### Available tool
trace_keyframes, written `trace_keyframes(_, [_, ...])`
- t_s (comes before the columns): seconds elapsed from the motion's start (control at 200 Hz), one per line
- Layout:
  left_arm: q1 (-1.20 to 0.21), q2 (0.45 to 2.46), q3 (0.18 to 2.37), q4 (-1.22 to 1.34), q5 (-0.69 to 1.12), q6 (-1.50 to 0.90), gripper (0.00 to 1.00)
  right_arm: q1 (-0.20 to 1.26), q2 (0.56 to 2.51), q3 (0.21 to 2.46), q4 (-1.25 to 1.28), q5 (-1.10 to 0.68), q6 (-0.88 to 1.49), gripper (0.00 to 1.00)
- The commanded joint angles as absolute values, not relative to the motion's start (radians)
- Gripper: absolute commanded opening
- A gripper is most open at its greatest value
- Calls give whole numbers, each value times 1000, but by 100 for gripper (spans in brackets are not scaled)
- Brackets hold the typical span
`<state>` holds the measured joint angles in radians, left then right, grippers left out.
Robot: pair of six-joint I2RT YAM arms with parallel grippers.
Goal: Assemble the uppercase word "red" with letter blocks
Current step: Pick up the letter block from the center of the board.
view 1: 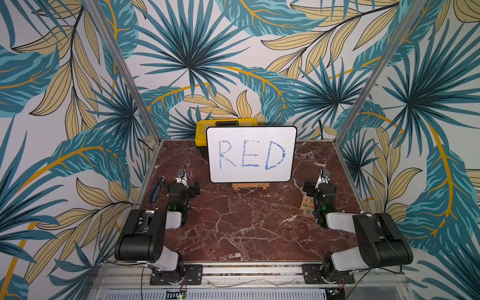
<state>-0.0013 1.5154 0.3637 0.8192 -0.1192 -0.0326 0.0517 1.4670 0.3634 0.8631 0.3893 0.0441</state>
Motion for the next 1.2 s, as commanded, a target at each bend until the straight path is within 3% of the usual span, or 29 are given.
trace_keyframes(0.0, [-3,1523,403,842,-120,-23,100,55,1479,373,875,402,37,100])
trace_keyframes(0.871, [11,1525,407,838,-92,-26,100,47,1479,380,862,389,42,99])
trace_keyframes(0.936, [11,1525,407,840,-92,-28,93,44,1478,380,859,383,44,99])
trace_keyframes(1.197, [11,1508,408,839,-79,-17,83,43,1469,377,866,375,28,92])
